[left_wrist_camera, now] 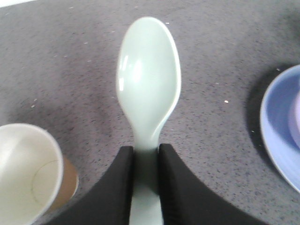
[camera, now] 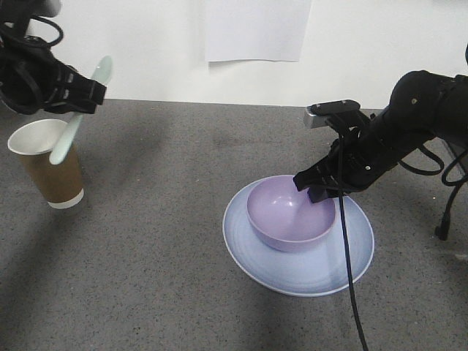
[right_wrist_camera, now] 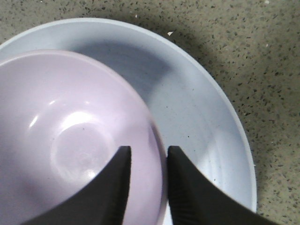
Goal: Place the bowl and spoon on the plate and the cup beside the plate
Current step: 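Lower the lavender bowl onto the blue plate and open the right gripper, then move the spoon over the bowl and release it inside with the left gripper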
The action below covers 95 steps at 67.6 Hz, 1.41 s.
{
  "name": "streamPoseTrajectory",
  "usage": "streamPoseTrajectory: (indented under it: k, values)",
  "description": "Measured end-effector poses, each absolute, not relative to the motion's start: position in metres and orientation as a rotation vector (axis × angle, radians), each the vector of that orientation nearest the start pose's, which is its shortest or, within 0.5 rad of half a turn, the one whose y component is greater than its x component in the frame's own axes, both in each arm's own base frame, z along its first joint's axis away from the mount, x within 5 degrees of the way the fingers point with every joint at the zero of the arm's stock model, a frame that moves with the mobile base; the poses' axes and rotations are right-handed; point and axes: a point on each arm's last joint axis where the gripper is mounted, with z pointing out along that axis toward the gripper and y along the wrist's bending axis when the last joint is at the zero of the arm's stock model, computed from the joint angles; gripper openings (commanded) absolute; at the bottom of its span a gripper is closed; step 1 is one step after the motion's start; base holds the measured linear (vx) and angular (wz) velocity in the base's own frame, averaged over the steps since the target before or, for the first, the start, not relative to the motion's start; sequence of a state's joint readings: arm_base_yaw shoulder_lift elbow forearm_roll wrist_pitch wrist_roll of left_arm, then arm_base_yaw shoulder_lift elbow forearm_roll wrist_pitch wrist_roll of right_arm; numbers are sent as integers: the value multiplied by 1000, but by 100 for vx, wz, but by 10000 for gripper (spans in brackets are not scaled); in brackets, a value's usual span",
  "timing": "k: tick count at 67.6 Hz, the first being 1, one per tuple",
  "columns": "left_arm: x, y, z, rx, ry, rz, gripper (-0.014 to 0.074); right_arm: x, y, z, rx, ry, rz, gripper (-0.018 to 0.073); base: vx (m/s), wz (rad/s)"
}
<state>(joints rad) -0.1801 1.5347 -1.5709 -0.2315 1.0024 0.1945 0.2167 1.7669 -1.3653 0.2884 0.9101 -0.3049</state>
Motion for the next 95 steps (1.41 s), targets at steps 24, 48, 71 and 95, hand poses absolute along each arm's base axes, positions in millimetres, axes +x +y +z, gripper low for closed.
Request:
streamPoseTrajectory:
  k: [24,48,71,95]
  values:
    - [316,-112,393,524,2350,-330,1,356,97,258,-496,2709,302,399,0,0]
    - [307,-150,390,754,2267,-344,1,320,83,345,-448,2411,219,399,0,0]
    - [313,-220,336,1132,2273,-362,2,240,61,433,-368,2130,175,399,0,0]
    - [334,-286,326,1396,2323,-394,4,188,37,458,-283,2103,32,399,0,0]
